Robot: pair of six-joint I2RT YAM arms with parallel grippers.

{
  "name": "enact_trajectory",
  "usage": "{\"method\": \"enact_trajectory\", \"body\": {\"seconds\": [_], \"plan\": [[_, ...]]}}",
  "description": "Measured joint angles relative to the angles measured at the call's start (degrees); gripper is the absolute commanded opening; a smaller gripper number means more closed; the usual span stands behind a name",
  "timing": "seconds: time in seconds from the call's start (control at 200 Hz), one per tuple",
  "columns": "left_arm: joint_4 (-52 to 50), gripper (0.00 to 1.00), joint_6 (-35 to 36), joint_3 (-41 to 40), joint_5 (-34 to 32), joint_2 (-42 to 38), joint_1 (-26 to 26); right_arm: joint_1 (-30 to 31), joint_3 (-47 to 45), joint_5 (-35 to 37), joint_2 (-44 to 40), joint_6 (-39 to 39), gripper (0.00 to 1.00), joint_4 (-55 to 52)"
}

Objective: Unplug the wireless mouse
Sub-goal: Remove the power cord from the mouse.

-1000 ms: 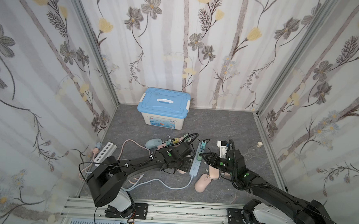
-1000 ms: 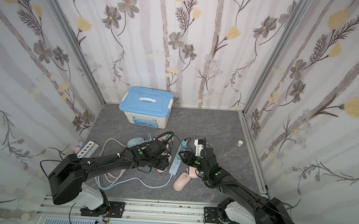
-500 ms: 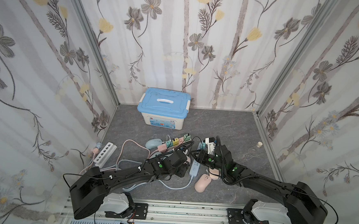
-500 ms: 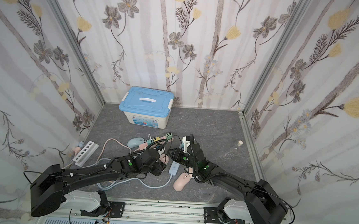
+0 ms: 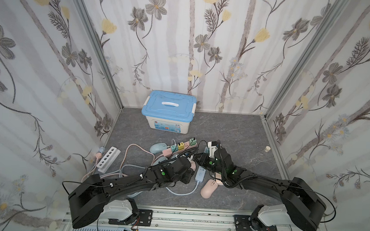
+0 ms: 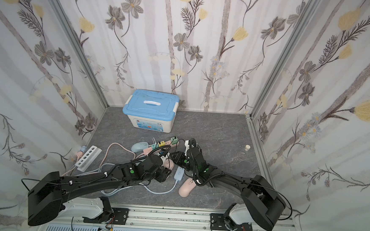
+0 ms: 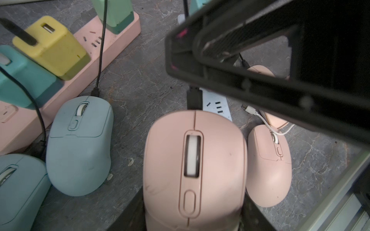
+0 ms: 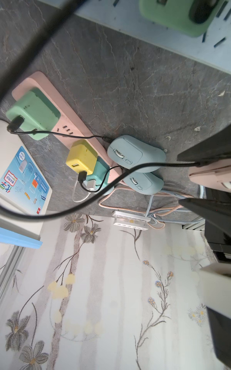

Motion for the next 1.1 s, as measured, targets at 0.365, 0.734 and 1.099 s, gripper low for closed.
{"method": "enact_trajectory", "body": {"seconds": [0.365,0.734,1.099], "plan": [[-0.35,0.00,-0.02,-0.33,-0.50,-0.02,-0.04,0.63,0.00,0.96,1.22,1.97,0.27,0.76],[0.48,0.00,0.00,0.13,-0.87,-0.02,-0.11,0.92,-2.12,2.91,-0.81,2.47,0.32,0.52],[0.48,0.00,0.00,0.13,-0.87,-0.04,-0.11,0.98,-1.84,2.34,1.25,3.72,0.19,2.67]]}}
